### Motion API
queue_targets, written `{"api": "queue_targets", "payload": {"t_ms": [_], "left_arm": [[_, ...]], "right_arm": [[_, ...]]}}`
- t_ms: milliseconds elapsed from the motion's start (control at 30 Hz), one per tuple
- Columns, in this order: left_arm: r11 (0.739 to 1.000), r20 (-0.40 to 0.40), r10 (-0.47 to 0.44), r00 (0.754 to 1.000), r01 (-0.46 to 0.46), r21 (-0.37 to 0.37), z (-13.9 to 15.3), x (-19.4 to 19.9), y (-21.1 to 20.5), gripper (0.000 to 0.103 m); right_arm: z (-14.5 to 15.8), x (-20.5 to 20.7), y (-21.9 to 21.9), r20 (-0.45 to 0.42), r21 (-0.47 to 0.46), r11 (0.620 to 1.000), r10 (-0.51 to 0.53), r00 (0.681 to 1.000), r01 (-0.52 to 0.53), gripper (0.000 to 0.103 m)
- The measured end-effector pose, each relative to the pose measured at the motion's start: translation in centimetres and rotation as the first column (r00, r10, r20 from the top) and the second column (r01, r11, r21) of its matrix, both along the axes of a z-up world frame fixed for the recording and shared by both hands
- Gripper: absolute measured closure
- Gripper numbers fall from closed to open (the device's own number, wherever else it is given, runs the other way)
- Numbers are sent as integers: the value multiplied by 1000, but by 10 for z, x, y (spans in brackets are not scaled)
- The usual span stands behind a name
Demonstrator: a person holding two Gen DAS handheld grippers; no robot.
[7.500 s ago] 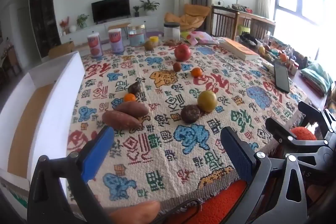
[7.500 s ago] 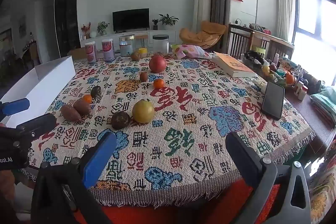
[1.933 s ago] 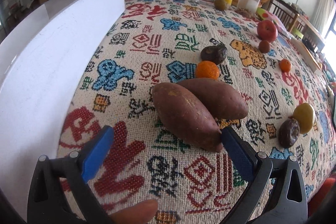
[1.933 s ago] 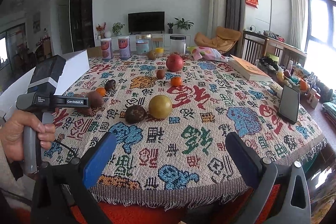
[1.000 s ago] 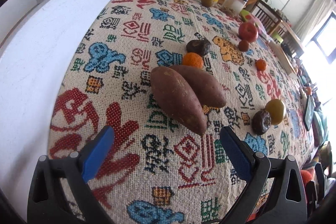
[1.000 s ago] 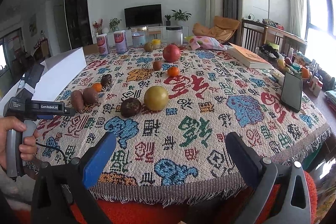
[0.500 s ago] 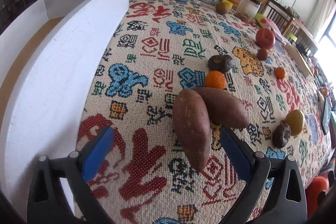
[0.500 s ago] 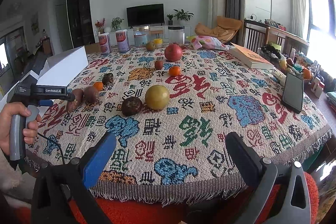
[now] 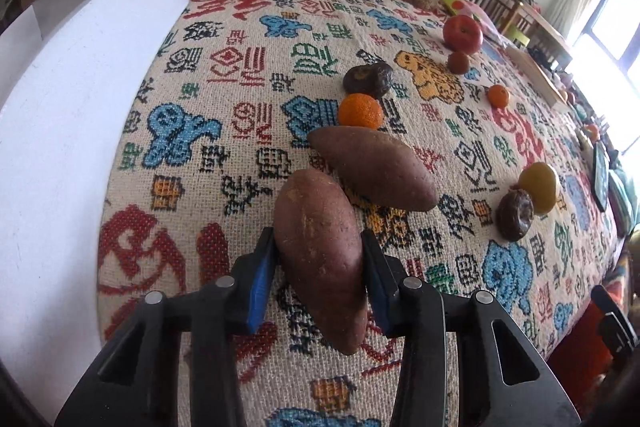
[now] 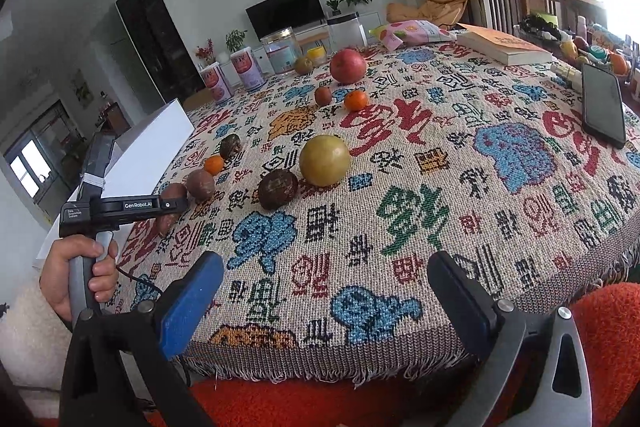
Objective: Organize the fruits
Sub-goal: 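Lift the sweet potato with the left tool while the right tool grasps the dark brown fruit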
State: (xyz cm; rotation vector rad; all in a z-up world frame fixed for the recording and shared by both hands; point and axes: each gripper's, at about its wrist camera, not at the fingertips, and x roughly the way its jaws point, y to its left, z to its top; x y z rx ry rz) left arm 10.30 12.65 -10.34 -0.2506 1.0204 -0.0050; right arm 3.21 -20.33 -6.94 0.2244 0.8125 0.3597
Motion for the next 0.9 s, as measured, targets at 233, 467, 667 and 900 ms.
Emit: {"api": "queue_targets", "payload": {"t_ms": [233,467,667,900], "left_arm": [[997,11,-75,997,75,17,0,-25,-13,61],[996,15,-90,996,89,19,-2,-27,-11,60],[996,14,-82,997,81,25,-3,-29,-12,59],[996,38,-44,998,47,-72,5,-37,-2,62]], "right_arm": [[-26,62,59,-147,17,994,105,984,-103,38],[-36,106,99,-140,-41,998,49,989,-55,40],[-38,111,117,-111,-144,988,42,993,-58,60],[-31,83,98,-145,-48,994,90,985,-98,60]]}}
